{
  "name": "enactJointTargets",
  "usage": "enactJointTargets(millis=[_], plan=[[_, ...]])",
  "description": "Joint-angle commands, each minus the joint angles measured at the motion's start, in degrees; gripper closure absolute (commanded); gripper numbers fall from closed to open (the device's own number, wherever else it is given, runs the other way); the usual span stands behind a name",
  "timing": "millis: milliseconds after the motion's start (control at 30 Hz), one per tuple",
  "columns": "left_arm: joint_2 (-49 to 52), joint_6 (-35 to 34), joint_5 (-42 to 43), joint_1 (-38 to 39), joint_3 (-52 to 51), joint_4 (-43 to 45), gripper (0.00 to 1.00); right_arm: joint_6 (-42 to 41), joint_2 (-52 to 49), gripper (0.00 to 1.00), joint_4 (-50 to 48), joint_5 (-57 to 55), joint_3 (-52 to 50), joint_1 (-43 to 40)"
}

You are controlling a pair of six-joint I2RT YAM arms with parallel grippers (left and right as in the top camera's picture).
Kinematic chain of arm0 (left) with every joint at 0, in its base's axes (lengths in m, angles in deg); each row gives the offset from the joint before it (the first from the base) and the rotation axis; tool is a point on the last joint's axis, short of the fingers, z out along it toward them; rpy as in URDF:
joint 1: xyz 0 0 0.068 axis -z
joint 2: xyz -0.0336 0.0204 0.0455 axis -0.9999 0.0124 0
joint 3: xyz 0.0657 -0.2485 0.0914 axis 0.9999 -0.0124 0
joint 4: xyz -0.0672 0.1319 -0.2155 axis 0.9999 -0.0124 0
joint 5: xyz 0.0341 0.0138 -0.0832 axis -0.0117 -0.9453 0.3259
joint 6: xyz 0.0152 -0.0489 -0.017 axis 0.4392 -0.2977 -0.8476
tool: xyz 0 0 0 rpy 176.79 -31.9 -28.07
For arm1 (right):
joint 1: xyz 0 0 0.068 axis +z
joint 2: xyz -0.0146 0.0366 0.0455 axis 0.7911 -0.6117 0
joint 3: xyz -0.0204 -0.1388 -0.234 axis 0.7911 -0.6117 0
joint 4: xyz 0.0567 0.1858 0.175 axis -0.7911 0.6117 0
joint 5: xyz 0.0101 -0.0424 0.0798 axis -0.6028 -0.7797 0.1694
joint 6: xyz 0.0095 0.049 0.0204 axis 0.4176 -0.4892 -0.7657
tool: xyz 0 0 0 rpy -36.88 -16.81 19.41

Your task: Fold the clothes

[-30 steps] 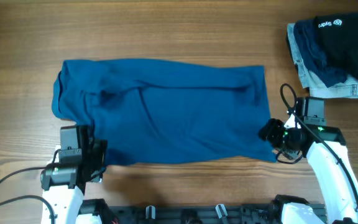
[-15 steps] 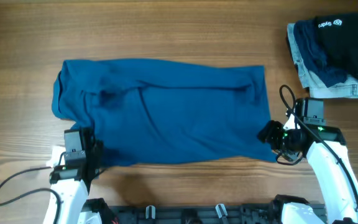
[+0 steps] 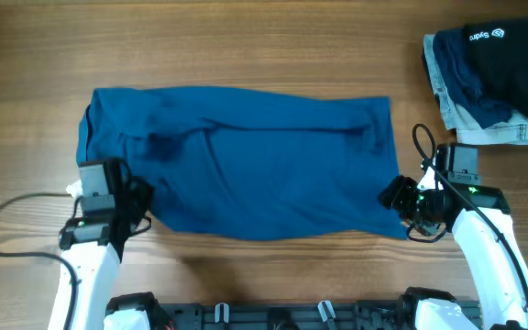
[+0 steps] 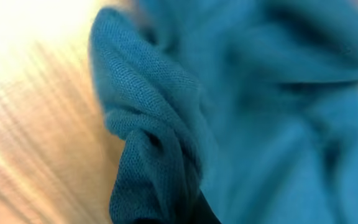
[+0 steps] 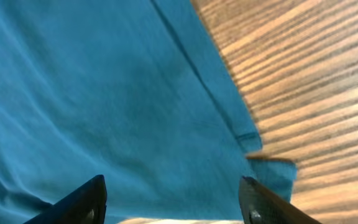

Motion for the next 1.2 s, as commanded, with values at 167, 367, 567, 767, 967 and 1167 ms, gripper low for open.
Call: enactJointTargets(millis=[167, 367, 567, 767, 967, 1167], plan=[[-7.02, 5.29, 7.76, 0.04, 6.16, -0.37, 0.96, 1.18, 0.28, 0.32, -4.63, 2.73, -0.31, 0.2], [-5.6, 5.27, 7.87, 3.13, 6.47, 9.35, 0.96, 1.27, 0.28, 0.32, -6.16, 2.91, -0.31, 0.2], [10.43, 5.27, 2.69, 8.85, 6.47, 22.34, 0.96, 2.64, 0.28, 0.32, -5.7, 3.13, -0.31, 0.2], [2.8, 5.05, 3.1, 8.85, 11.06, 4.44, 0.96, 2.64, 0.28, 0.32, -5.53, 3.13, -0.31, 0.2], [-7.56, 5.05, 3.08, 8.85, 23.8, -32.2, 0.96, 2.75, 0.28, 0.32, -5.57, 3.13, -0.31, 0.2], [-2.16, 6.97, 1.18, 8.85, 24.57, -40.94, 0.88, 3.15, 0.28, 0.32, -5.7, 3.13, -0.31, 0.2]])
